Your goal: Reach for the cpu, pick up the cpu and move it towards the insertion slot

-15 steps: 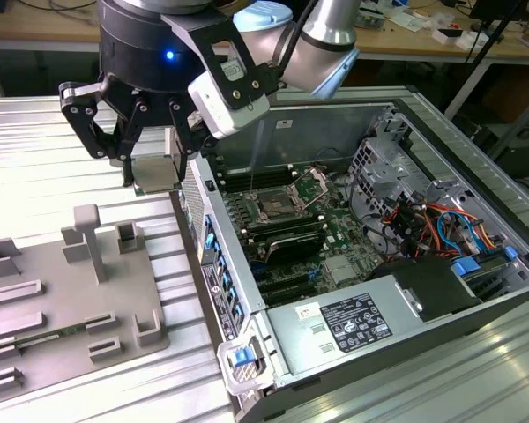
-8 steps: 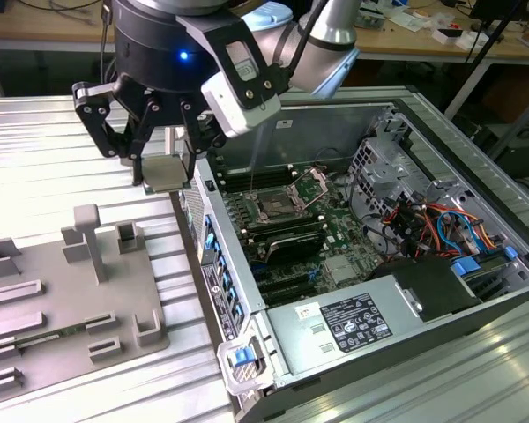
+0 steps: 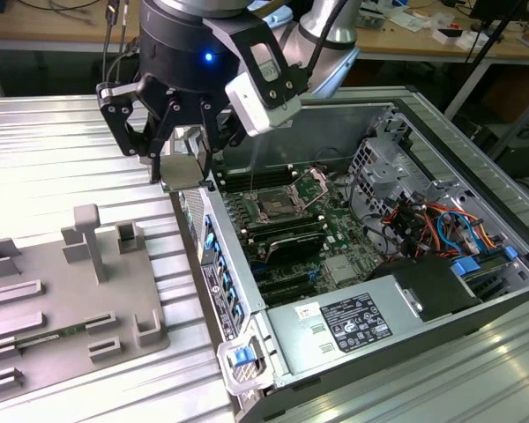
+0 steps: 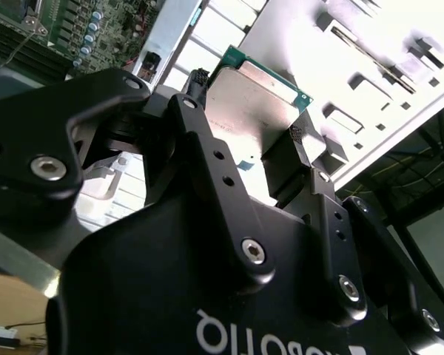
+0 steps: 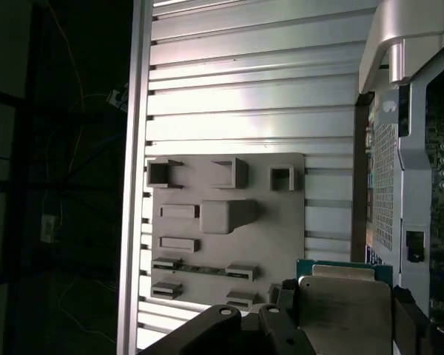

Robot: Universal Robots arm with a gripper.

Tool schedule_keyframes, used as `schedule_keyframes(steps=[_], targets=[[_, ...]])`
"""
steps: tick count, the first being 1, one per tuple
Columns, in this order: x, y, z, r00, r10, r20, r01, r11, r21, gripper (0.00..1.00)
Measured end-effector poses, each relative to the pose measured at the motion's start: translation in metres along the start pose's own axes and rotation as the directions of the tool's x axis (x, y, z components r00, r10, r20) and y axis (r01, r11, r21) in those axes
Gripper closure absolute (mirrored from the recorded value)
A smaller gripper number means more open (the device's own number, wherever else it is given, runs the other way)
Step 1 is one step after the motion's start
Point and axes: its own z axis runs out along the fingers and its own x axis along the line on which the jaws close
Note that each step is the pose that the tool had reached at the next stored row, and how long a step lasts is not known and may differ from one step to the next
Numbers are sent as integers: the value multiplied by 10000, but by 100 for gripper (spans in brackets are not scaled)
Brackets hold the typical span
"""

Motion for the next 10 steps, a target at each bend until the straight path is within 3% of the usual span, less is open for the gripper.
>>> schedule_keyframes(steps=[10], targets=[[-122,-4,-1,10000,1,0,-1,10000,1,45]])
